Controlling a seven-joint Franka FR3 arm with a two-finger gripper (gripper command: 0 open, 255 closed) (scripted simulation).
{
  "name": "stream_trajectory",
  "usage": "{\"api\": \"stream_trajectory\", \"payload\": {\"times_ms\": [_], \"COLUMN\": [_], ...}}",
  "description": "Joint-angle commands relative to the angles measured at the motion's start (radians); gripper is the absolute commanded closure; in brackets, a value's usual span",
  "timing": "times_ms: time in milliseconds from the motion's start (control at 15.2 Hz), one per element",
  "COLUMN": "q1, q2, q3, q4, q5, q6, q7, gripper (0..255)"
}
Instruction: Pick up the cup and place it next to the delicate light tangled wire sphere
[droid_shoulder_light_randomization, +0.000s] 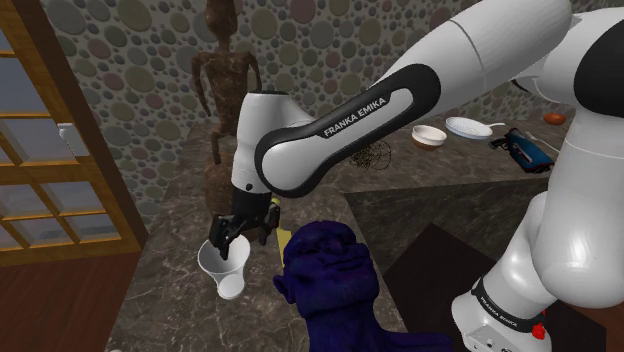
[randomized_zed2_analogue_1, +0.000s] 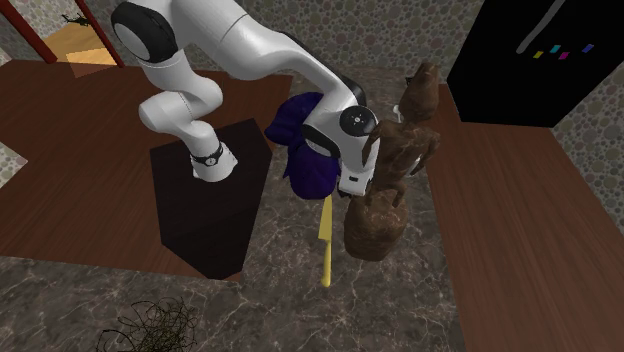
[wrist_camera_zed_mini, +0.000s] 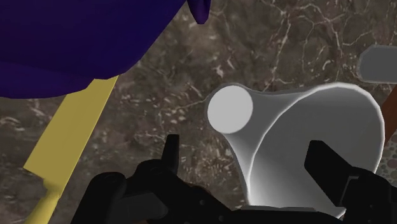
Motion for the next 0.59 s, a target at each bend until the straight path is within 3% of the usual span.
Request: {"api": "stream_trajectory", "payload": {"times_ms": [0, 66, 132, 528], "q1": [-0.001, -0.001, -0.002, -0.002], "q2": [0.002, 0.002, 0.000, 0.001], "q3": [-0.001, -0.001, -0.001, -0.001], "q4": [-0.001, -0.001, -0.003, -0.002], "q5": [0.000, 0.000, 0.001, 0.001], "q6": [0.000, 0.000, 0.000, 0.000], "q7": [0.000, 0.000, -0.001, -0.002], "gripper": [0, 0, 255, 255]}}
